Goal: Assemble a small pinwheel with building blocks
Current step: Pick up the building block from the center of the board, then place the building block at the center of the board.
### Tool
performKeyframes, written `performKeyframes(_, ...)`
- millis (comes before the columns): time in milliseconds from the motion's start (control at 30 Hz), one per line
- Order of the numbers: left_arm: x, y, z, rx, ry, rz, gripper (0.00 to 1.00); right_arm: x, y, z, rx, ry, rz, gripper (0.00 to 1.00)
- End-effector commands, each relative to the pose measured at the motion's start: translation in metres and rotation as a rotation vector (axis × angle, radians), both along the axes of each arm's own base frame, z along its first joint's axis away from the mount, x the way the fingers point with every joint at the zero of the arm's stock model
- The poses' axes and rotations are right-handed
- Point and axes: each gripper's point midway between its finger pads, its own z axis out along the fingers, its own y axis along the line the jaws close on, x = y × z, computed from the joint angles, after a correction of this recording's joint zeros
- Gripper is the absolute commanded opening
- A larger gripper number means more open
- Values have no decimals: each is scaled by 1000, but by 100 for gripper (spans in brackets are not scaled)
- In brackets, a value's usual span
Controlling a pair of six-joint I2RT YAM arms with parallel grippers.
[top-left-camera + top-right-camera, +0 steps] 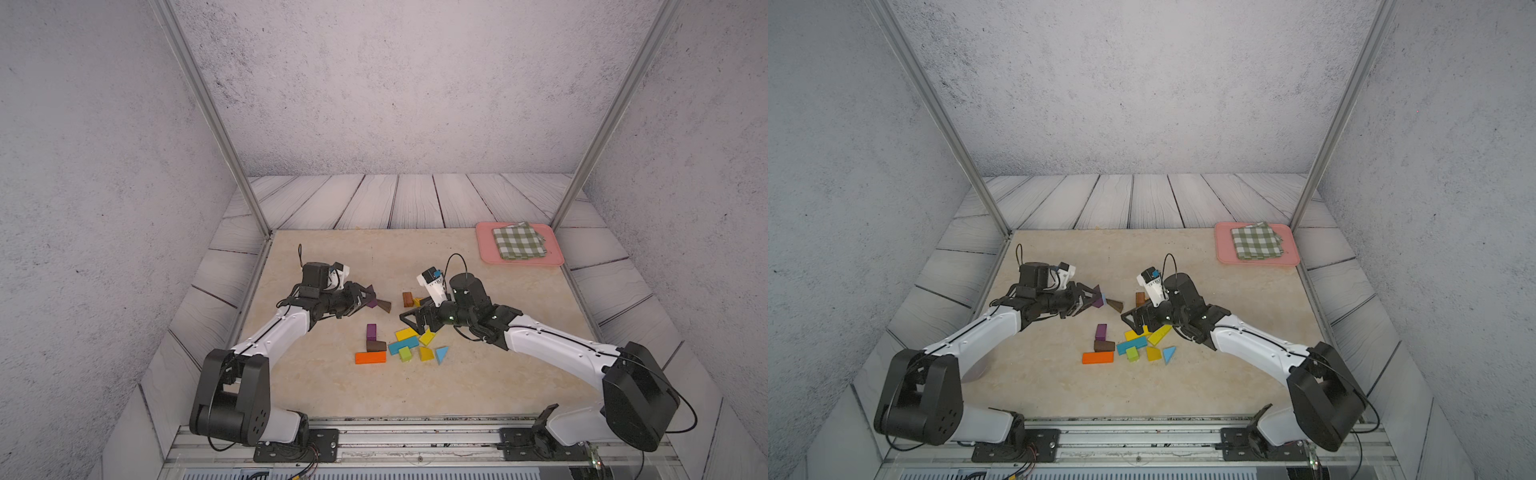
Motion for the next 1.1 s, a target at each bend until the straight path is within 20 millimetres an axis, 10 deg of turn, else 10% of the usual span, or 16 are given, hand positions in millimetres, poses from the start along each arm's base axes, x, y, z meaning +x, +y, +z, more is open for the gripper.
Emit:
performKeyframes(0, 3, -11, 31, -169, -59, -20, 16, 3, 16, 10, 65, 50, 8, 95)
performKeyframes(300, 2, -19, 61, -232, -56, 7, 16, 25, 46, 8, 58, 43, -26, 87)
performKeyframes(1067, -3, -20, 38, -229, 82, 8, 21, 52, 89, -4, 32, -1, -21, 49)
